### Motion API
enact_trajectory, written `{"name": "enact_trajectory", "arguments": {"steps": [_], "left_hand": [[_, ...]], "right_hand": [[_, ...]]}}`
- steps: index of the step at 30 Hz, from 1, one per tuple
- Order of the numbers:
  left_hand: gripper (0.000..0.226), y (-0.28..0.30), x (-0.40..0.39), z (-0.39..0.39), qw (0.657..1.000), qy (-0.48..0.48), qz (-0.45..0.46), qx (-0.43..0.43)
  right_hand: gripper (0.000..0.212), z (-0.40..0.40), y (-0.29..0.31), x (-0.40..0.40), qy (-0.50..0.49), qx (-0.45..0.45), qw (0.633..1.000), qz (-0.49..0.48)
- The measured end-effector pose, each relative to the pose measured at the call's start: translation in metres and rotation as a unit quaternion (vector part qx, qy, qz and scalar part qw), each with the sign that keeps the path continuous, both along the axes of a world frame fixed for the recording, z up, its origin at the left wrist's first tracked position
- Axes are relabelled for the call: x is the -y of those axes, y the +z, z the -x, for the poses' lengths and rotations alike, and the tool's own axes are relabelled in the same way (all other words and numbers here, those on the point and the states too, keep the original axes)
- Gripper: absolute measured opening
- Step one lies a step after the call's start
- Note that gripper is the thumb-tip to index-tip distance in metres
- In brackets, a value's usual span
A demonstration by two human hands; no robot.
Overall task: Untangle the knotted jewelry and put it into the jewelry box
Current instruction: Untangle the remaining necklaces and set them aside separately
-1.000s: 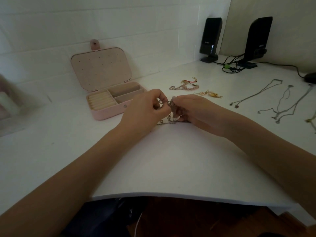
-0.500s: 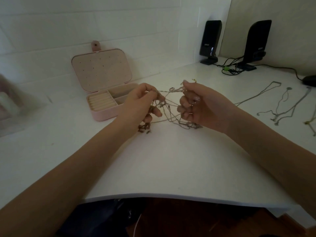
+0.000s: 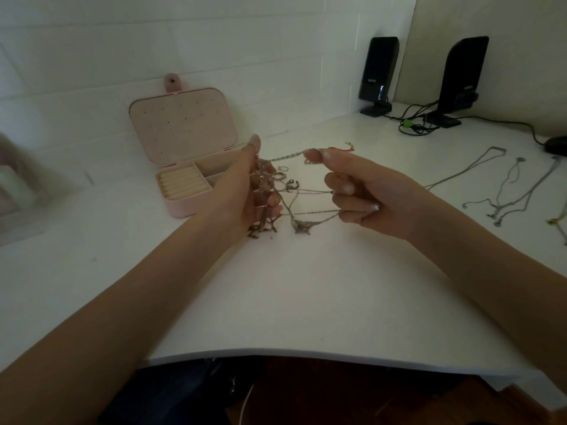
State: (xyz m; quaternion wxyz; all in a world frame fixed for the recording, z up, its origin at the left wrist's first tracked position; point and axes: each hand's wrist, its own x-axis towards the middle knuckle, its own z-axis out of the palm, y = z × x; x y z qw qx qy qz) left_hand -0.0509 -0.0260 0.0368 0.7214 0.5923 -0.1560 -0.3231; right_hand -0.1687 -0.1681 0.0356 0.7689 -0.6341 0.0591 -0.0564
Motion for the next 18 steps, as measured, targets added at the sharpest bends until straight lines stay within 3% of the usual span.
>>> {"name": "enact_trajectory", "arguments": {"steps": [6,10,18], "left_hand": [[0.077,0.005,-0.005,0.003,0.998,-0.049,-0.032,-0.001],[0.078,0.005,-0.007,0.003,0.996,-0.060,-0.051,0.030],[0.083,0.005,-0.007,0.002,0.996,-0.045,-0.066,0.039]], "right_hand": [[0.016,0.001,0.003,0.007,-0.079,0.001,0.997,-0.008],[0.016,0.002,0.003,0.011,-0.124,-0.012,0.992,0.020],[0.019,0.001,0.005,0.013,-0.120,-0.043,0.991,0.041]]}}
